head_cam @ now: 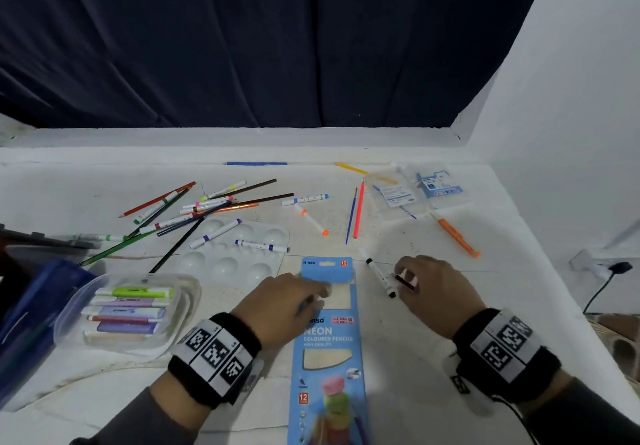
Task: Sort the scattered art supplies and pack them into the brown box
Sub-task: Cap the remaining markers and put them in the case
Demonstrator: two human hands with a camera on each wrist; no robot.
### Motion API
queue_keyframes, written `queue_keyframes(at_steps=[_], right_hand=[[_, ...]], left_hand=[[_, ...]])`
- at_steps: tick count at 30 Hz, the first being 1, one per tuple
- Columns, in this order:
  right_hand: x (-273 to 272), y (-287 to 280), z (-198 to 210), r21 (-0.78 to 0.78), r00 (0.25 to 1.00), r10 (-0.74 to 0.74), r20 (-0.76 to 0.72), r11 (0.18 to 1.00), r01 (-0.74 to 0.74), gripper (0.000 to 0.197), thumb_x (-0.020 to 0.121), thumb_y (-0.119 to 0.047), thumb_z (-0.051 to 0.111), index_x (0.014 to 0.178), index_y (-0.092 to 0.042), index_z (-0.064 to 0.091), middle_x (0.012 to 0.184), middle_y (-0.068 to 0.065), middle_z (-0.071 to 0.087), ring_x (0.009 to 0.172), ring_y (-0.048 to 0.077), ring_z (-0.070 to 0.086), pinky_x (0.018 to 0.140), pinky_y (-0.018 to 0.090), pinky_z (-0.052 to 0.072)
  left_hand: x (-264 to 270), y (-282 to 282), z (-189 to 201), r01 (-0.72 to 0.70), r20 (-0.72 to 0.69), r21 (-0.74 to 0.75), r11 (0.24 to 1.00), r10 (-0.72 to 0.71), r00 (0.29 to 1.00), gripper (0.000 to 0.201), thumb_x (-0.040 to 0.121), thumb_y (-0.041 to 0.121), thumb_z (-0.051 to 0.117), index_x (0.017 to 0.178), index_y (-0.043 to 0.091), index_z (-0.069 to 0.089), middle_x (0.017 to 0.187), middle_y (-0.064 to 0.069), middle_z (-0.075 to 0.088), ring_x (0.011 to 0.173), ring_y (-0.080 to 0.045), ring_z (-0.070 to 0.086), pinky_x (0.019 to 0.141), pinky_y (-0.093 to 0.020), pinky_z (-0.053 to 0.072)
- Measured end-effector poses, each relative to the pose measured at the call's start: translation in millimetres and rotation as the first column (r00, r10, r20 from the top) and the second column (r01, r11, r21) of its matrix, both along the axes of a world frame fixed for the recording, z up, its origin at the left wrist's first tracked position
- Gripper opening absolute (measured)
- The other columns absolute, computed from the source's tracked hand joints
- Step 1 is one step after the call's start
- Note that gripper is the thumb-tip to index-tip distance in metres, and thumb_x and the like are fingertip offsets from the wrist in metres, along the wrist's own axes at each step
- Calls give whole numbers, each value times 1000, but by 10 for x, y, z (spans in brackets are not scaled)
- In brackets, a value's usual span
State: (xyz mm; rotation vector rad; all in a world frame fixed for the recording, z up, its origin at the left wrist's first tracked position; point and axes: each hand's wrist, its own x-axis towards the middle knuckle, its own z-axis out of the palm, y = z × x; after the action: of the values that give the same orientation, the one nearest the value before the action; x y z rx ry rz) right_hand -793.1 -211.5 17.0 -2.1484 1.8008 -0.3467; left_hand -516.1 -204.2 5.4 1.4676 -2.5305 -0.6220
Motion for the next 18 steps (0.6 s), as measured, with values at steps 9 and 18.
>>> queue_keyframes(at_steps=[9,18], right_hand=[[-235,-198,-76,190,977,-20,-211,980,61,7,93,-24,54,94,-18,57,97,2,60,86,22,59,70,30,47],[-260,-343,-117,209,991,-59,-122,974,84,6,89,-20,51,83,-18,50,94,5,62,85,25,60,67,30,45]], left_hand=[[-690,-773,360,-45,55,-33,998,47,997,26,99,32,48,120,26,63,108,3,60,91,-14,53,84,-33,47],[-1178,-1683,151,-111,217,50,993,98,971,23,95,18,51,117,13,56,115,-12,54,105,-32,56,81,-31,42]])
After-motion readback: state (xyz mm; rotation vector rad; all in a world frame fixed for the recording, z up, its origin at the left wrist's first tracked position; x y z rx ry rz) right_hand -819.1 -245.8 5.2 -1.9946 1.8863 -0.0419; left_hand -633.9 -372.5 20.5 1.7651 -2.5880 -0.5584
